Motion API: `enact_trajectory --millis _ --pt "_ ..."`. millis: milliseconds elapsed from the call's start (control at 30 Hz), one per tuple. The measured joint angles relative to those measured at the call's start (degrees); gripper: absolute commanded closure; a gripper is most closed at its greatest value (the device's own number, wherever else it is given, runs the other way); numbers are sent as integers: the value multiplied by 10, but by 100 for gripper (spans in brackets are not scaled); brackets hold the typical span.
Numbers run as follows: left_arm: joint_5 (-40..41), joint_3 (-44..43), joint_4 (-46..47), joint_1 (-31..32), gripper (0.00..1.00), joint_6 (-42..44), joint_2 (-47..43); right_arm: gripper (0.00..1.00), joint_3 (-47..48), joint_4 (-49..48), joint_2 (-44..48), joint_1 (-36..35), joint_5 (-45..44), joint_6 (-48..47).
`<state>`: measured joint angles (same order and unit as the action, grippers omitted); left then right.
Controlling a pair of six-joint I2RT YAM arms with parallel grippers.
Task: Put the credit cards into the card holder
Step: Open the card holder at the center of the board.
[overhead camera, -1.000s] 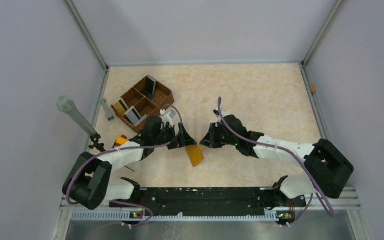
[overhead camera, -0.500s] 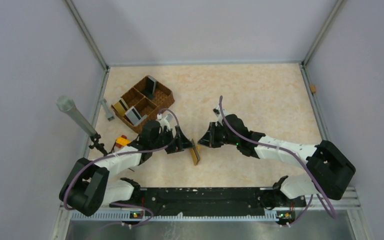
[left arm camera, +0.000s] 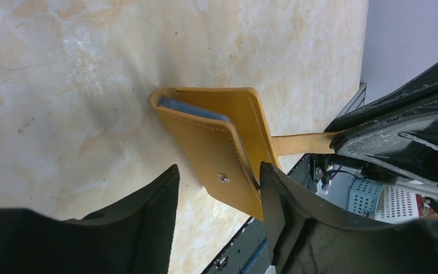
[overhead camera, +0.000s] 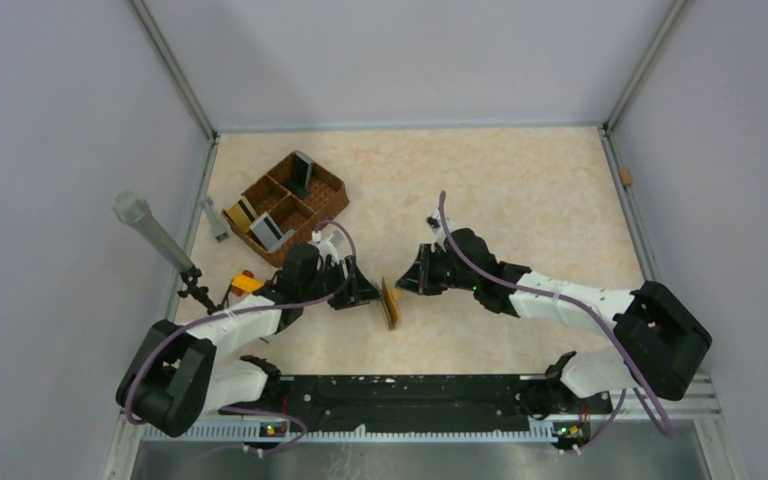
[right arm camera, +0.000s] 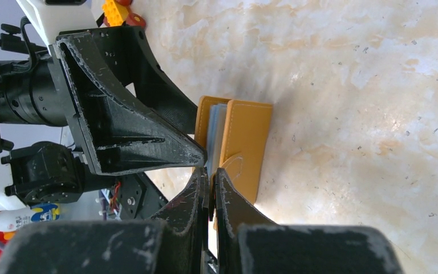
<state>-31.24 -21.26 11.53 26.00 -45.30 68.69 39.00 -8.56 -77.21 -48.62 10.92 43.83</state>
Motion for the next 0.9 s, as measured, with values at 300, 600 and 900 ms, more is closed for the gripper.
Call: enact_trajectory --millis 300,600,900 --pt "24 0 -36 0 81 3 -4 100 0 38 1 0 -56 4" --pt "28 0 -53 0 69 -1 -27 100 0 135 -7 0 -159 -3" --pt "21 0 -49 0 75 -10 -38 100 0 152 -55 0 -178 -3"
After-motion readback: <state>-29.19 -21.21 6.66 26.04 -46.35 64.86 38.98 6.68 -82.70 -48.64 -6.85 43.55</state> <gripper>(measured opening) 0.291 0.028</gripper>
